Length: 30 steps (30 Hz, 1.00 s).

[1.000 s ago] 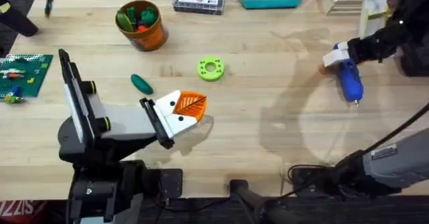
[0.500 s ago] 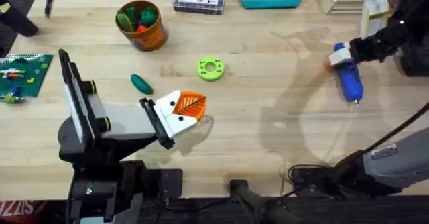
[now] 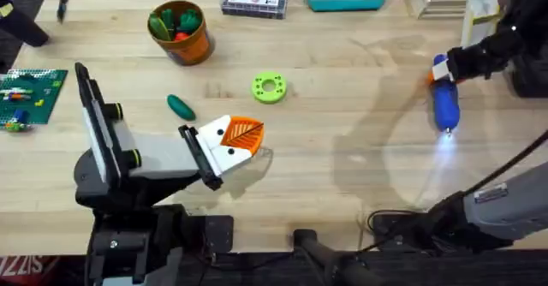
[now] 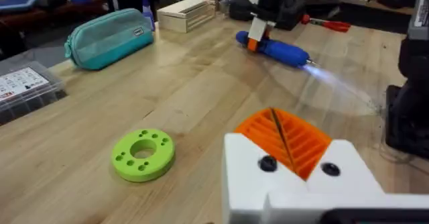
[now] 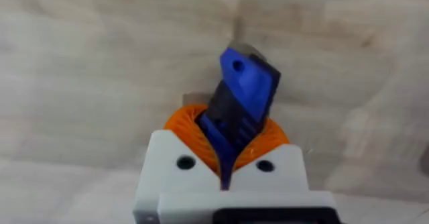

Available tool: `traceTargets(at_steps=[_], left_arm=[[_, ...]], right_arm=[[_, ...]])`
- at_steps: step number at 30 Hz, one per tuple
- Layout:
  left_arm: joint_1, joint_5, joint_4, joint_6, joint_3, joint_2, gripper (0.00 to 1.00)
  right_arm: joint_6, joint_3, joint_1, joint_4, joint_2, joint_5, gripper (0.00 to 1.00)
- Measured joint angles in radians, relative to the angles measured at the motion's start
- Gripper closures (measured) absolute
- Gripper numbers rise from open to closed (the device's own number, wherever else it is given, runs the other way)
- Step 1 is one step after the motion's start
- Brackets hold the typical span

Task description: Pick up the gripper from the table and insert it into the empty holder that is missing its gripper. Then pick up a screw, insert it into the mounting hole, and use the screwdriver to tighten it. Finally, clean up the table by picking up the vegetable and placing it into the bucket.

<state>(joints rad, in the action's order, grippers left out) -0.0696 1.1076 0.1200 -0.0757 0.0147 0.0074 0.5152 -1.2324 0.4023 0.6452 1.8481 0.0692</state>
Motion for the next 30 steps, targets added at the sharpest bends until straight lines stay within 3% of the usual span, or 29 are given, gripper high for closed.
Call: traceTargets(at_steps=[7,18,22,30], left_arm=[[0.0,0.0,0.0,0.0,0.0,0.0,0.988],[0.0,0.0,0.0,0.0,0.0,0.0,0.988],[0.0,0.0,0.0,0.0,0.0,0.0,0.988],[0.0,0.0,0.0,0.0,0.0,0.0,0.988]], right_arm=[[-0.059,0.0,-0.005,0.131,-0.105,0.016,0.983],[-0.109,-0.01,-0.078,0.334,-0.562,0.184,0.985],[-0.134,0.028,-0.194,0.282,-0.69,0.216,0.988],[-0.324,0.216,-0.576,-0.039,-0.87,0.239,0.99]])
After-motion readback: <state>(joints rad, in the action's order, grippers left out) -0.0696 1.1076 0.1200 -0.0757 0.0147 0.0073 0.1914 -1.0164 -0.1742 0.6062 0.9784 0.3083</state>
